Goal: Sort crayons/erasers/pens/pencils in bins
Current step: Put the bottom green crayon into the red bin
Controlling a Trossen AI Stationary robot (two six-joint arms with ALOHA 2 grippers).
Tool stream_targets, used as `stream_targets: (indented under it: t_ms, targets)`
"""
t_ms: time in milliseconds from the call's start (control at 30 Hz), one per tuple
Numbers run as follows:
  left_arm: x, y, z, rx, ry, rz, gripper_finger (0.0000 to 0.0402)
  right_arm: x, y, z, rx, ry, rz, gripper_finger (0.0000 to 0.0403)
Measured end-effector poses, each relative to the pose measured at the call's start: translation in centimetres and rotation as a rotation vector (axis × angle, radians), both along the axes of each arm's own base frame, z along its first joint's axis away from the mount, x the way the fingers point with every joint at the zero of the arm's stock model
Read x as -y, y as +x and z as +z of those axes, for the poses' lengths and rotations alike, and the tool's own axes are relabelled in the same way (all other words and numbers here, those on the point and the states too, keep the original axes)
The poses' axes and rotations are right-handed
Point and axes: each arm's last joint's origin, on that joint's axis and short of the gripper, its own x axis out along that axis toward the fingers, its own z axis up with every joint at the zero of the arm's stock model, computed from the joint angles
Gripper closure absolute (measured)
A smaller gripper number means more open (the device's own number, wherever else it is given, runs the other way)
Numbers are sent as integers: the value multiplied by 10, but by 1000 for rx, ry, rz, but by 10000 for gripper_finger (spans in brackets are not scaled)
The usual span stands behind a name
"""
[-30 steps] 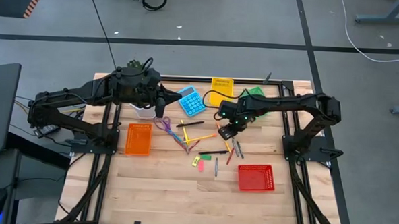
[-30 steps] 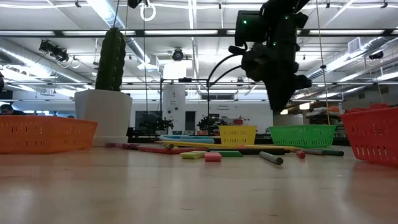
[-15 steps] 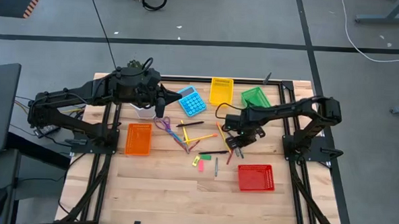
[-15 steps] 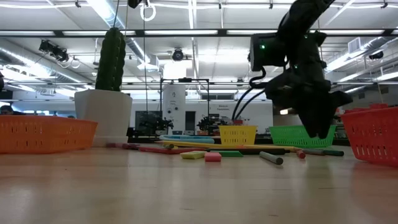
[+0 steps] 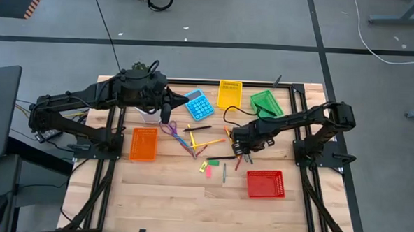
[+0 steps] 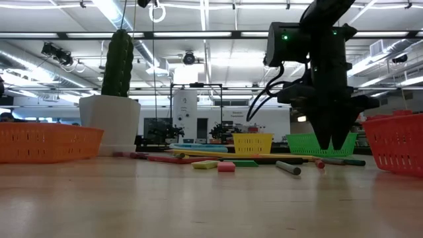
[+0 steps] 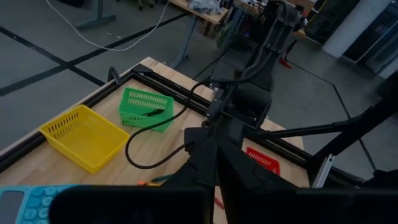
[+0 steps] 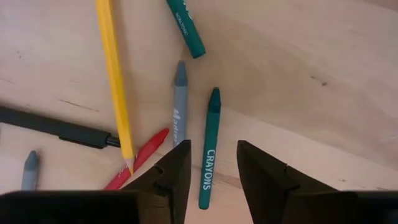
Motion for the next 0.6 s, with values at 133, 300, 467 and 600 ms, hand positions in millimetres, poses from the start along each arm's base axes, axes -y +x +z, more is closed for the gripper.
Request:
stream_targets:
  t_ms: [133,300,467,600]
  targets:
    - [0,0,0,-3,13,-4,378,-5,0,0,-1,-9,-29,272]
    - [0,0,0,-3,14,-4,370,-12,0,0,-1,-12,-48,272]
    - [0,0,0,-3,15,-5,368,-14,-3,-5,0,-29,-69,272]
    - [0,0,0,-6,28,-8,372,-14,-8,-15,-2,-11,-103,272]
